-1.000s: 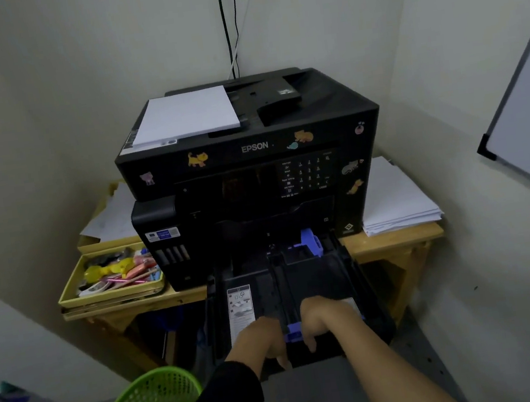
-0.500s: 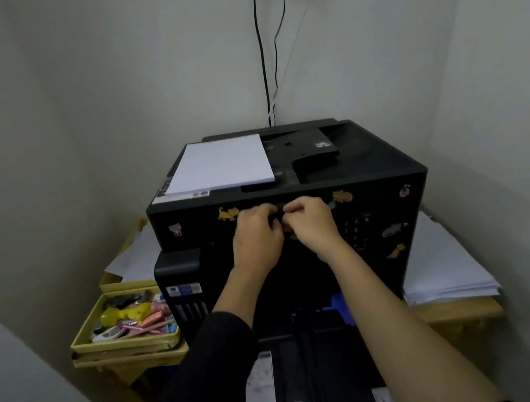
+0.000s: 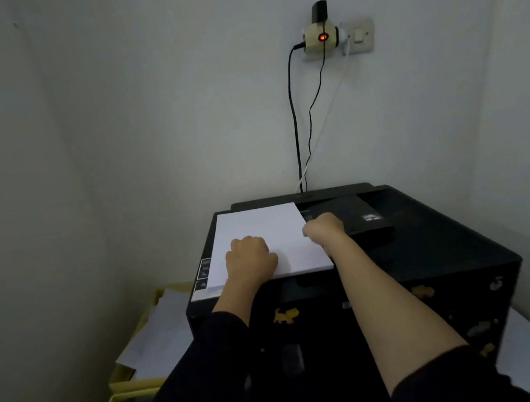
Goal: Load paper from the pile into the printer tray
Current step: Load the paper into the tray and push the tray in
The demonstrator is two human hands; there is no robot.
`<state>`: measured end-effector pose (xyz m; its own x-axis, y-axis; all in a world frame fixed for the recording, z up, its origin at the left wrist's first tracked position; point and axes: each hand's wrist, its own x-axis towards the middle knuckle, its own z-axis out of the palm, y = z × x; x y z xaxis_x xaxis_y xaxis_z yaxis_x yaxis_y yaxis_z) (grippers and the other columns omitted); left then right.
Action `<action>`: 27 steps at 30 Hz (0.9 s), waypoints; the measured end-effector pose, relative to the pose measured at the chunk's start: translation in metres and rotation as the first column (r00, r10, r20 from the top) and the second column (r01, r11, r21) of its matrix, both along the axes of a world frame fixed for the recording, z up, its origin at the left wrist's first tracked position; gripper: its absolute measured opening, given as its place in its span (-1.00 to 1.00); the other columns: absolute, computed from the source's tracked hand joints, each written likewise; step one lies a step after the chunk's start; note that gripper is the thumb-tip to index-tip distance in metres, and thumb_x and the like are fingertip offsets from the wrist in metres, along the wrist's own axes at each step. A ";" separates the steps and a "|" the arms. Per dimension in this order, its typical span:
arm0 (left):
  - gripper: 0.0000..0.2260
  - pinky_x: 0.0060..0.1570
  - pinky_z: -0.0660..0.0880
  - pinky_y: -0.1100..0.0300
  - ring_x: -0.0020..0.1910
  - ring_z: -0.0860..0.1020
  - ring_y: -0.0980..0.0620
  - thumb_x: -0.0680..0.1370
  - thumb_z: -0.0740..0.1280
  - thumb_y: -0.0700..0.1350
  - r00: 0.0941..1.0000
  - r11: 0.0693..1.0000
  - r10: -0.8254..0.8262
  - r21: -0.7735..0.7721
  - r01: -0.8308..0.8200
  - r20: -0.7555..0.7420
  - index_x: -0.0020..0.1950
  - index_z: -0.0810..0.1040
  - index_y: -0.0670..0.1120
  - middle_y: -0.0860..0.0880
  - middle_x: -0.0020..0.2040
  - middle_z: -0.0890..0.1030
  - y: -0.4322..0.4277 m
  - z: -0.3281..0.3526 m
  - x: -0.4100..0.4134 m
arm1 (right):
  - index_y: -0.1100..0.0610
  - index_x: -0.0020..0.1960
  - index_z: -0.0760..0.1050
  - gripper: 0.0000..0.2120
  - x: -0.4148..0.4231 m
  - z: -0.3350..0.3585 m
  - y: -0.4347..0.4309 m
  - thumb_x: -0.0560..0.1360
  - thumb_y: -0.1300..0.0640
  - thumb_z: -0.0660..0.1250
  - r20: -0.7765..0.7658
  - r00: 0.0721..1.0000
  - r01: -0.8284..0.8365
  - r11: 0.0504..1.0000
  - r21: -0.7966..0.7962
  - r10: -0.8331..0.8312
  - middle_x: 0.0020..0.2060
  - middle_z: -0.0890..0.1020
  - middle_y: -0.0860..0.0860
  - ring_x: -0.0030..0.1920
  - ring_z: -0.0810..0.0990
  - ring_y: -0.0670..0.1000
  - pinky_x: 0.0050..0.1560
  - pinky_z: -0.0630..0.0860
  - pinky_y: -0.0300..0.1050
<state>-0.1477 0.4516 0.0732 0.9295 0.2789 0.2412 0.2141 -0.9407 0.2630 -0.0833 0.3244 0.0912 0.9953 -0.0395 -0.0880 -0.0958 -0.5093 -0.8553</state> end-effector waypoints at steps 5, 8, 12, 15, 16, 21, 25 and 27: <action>-0.74 -0.07 0.42 0.12 0.08 0.53 -0.08 0.46 0.23 -0.10 0.998 0.999 0.006 -0.049 -0.009 -0.056 0.07 0.59 -0.12 -0.07 0.06 0.61 0.007 0.001 0.016 | 0.33 0.41 0.29 -0.53 0.011 0.015 0.007 0.55 0.22 0.27 -0.233 0.968 -0.136 0.978 -0.157 0.097 0.39 0.37 0.22 0.35 0.42 0.20 0.32 0.41 0.00; -0.74 -0.07 0.44 0.11 0.07 0.54 -0.11 0.44 0.21 -0.13 0.997 0.997 0.007 -0.074 -0.013 -0.077 0.04 0.58 -0.15 -0.11 0.05 0.61 0.007 0.002 0.020 | 0.34 0.45 0.22 -0.51 0.013 0.022 0.012 0.58 0.25 0.23 -0.286 0.948 -0.197 0.965 -0.173 0.142 0.44 0.30 0.24 0.41 0.34 0.22 0.37 0.32 0.03; -0.75 -0.03 0.47 0.10 0.07 0.55 -0.14 0.44 0.22 -0.12 0.994 0.991 0.027 -0.126 -0.040 -0.102 0.05 0.56 -0.16 -0.13 0.06 0.61 0.007 0.006 0.022 | 0.34 0.40 0.32 -0.58 0.010 0.023 0.016 0.55 0.31 0.21 -0.151 0.975 -0.196 0.957 -0.214 0.166 0.39 0.40 0.24 0.40 0.37 0.20 0.33 0.35 -0.02; -0.74 -0.13 0.41 0.15 0.07 0.56 -0.14 0.44 0.26 -0.09 0.992 0.974 0.044 -0.215 -0.068 -0.116 0.07 0.56 -0.16 -0.13 0.09 0.59 0.009 0.008 0.024 | 0.39 0.32 0.38 -0.65 0.010 0.020 0.016 0.57 0.30 0.20 -0.065 0.988 -0.152 0.972 -0.178 0.142 0.20 0.52 0.25 0.29 0.49 0.20 0.13 0.44 -0.03; -0.74 -0.13 0.39 0.15 0.07 0.56 -0.15 0.44 0.27 -0.08 0.993 0.958 0.052 -0.275 -0.080 -0.107 0.06 0.56 -0.17 -0.13 0.09 0.59 0.010 0.009 0.025 | 0.42 0.29 0.40 -0.67 0.012 0.019 0.016 0.57 0.29 0.21 -0.027 0.992 -0.128 0.982 -0.137 0.126 0.10 0.53 0.24 0.22 0.53 0.20 0.01 0.43 -0.05; -0.48 0.26 0.39 -0.07 0.30 0.40 -0.21 0.43 0.34 0.10 0.949 0.871 0.313 -0.406 -0.278 0.023 0.28 0.43 -0.18 -0.15 0.29 0.45 0.023 0.020 0.028 | 0.49 0.18 0.44 -0.73 0.018 0.018 -0.001 0.53 0.36 0.26 0.023 1.000 -0.017 0.988 0.156 0.014 0.10 0.57 0.28 -0.04 0.51 0.11 -0.13 0.38 -0.14; -0.27 0.31 0.35 -0.02 0.34 0.40 -0.18 0.39 0.40 0.19 0.918 0.592 0.391 -0.746 -0.303 -0.063 0.41 0.33 -0.19 -0.16 0.38 0.40 0.045 0.026 0.030 | 0.46 0.22 0.42 -0.68 0.018 0.029 -0.021 0.54 0.29 0.29 0.047 0.999 0.005 0.984 0.177 -0.014 0.21 0.54 0.28 -0.01 0.46 0.09 -0.08 0.37 -0.13; -0.37 0.22 0.44 0.05 0.22 0.51 -0.16 0.42 0.43 0.11 0.978 0.315 0.194 -0.939 -0.138 -0.079 0.38 0.41 -0.20 -0.15 0.32 0.49 0.050 0.029 0.033 | 0.45 0.24 0.41 -0.67 0.018 0.032 -0.027 0.56 0.26 0.28 0.041 0.999 0.010 0.980 0.199 -0.018 0.18 0.54 0.25 0.04 0.48 0.13 -0.05 0.37 -0.12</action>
